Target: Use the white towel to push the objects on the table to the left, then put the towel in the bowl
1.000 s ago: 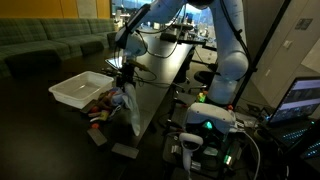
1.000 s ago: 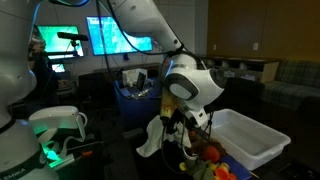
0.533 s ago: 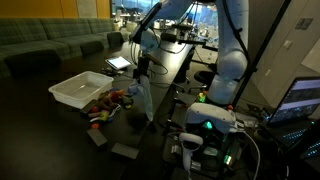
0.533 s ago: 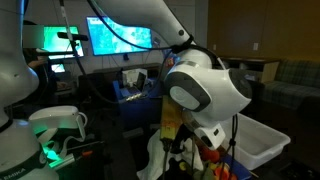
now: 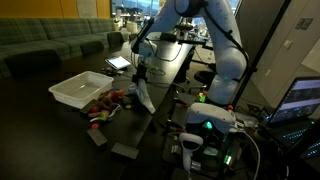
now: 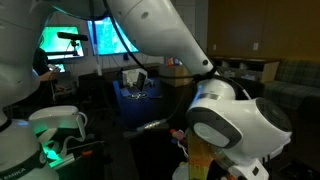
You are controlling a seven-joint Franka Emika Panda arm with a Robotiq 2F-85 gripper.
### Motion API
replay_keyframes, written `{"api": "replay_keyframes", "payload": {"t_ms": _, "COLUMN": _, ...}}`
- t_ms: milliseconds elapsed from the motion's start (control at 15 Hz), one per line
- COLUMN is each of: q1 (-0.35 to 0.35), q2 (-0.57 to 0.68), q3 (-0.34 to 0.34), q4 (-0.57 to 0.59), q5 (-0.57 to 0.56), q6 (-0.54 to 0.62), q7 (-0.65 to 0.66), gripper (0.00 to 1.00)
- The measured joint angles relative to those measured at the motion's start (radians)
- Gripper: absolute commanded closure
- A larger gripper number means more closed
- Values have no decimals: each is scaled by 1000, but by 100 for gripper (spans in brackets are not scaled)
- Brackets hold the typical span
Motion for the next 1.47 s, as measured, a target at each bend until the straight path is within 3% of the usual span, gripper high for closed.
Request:
{"api": "replay_keyframes", "payload": {"t_ms": 400, "q1": -21, "q2": 282, "q3": 0, "q4": 315, "q5": -176, "q6": 10, "q7": 112, "gripper": 96}}
{"api": "replay_keyframes", "payload": {"t_ms": 667, "q1": -25, "q2": 374, "q3": 1, "q4": 437, "q5": -259, "q6": -31, "q7": 138, "gripper": 96}}
{"api": "replay_keyframes", "payload": {"t_ms": 1067, "q1": -34, "q2": 392, "q3": 9, "q4": 461, "q5": -312, "q6": -74, "q7": 139, "gripper": 96}}
{"api": "replay_keyframes", "payload": {"t_ms": 1467, "q1": -11, "q2": 385, "q3": 69, "q4": 422, "q5": -313, "q6": -73, "q7": 154, "gripper": 96}}
